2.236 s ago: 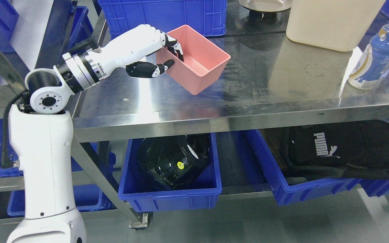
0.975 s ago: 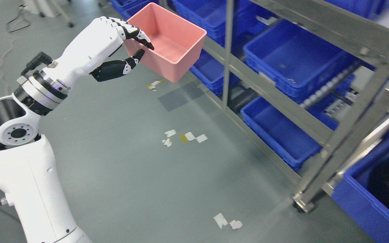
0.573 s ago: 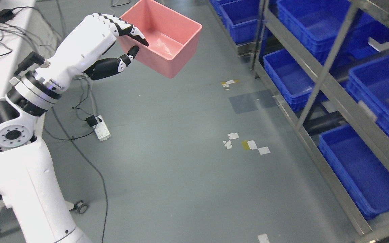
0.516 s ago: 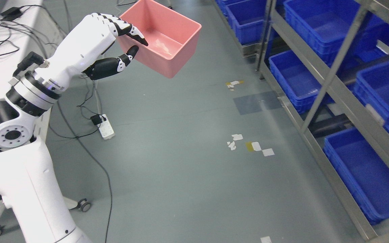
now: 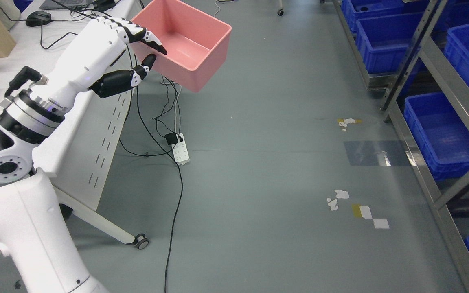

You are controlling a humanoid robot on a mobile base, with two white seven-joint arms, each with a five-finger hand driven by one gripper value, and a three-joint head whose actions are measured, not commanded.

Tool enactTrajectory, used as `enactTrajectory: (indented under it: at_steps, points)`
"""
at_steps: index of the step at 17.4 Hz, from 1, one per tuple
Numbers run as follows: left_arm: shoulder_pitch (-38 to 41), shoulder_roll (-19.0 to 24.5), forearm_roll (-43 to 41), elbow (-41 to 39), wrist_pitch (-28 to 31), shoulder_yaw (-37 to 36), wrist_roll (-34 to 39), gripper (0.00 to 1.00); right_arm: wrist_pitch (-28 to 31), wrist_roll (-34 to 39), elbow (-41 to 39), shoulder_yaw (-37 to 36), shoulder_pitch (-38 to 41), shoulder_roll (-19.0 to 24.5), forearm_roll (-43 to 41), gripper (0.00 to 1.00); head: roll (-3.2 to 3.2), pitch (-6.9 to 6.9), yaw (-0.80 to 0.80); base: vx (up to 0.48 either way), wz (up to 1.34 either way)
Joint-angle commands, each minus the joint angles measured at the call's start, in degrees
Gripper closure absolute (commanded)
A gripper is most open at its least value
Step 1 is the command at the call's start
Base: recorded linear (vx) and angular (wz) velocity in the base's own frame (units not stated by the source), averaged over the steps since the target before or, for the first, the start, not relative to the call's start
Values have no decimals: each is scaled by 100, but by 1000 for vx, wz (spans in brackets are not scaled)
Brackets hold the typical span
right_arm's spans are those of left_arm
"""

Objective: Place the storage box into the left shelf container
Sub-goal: 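Hold the pink box up in the left hand while turning toward the rack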

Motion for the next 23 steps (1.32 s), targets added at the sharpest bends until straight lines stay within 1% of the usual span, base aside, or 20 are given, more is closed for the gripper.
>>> enactTrajectory:
  at_steps: [1, 9, 23]
  points:
    - [23, 93, 1, -26, 0, 162, 21, 99, 4, 1965, 0, 0, 1, -100, 44, 0, 0, 0, 0, 306, 219]
    - [111, 93, 1, -26, 0, 162, 22, 99, 4, 1965, 0, 0, 1, -100, 44, 0, 0, 0, 0, 341, -37]
    - [173, 93, 19, -34, 0, 136, 30, 99, 4, 1965, 0, 0, 1, -100, 44, 0, 0, 0, 0, 400, -90]
